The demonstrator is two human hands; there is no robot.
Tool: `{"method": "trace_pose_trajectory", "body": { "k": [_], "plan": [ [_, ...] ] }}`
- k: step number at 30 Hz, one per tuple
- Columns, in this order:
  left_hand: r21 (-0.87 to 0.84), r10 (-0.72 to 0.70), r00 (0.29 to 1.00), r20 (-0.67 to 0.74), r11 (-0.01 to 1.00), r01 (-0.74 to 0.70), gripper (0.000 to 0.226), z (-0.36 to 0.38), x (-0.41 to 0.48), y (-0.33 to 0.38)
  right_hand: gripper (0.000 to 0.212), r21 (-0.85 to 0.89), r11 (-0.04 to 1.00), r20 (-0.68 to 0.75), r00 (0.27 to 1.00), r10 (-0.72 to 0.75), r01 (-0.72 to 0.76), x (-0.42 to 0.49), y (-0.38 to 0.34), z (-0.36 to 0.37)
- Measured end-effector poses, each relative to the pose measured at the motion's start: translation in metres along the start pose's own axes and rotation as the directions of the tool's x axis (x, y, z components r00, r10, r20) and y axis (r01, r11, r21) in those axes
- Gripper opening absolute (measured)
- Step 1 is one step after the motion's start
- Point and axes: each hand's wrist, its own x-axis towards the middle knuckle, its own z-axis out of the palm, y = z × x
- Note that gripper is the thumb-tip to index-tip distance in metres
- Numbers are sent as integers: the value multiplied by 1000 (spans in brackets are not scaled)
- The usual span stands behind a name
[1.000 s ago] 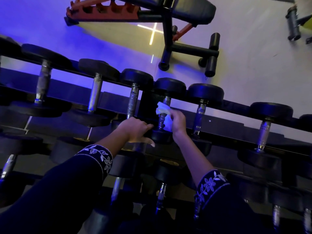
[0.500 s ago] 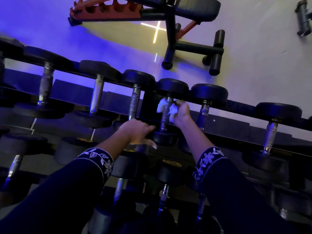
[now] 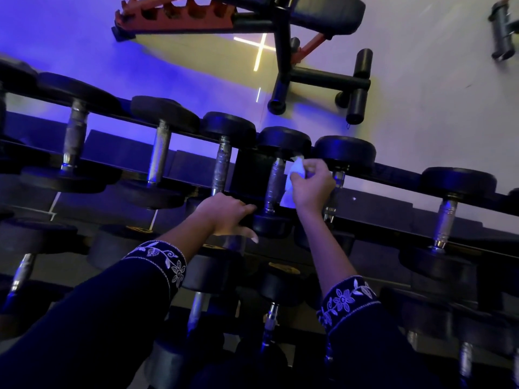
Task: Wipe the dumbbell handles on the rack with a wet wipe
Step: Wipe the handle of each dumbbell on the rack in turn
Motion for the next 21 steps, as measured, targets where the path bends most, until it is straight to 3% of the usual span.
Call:
{"method": "trace_pose_trajectory", "body": {
  "k": [3, 6, 9, 11, 14, 21],
  "plan": [
    [-9, -7, 1000, 6, 1000, 7, 111, -1, 0, 0, 14, -143, 954, 68, 965, -254, 262, -12, 2, 14],
    [-13, -10, 1000, 5, 1000, 10, 106, -1, 0, 0, 18, -182, 918, 271, 916, -298, 352, -35, 16, 23],
    [-7, -12, 1000, 0, 1000, 12, 99, -2, -1, 1, 27, -286, 809, 403, 830, -385, 514, -52, 25, 13],
    [-4, -15, 1000, 3, 1000, 15, 100, -3, -1, 1, 37, -301, 793, 485, 801, -350, 529, -56, 30, 3],
    [8, -16, 1000, 6, 1000, 16, 102, -3, -1, 0, 44, -184, 846, 546, 768, -335, 500, -38, 33, -5],
    [22, -21, 1000, -5, 1000, 21, 104, -3, -1, 2, 36, -101, 913, 458, 833, -310, 396, 1, 27, -1]
  ]
}}
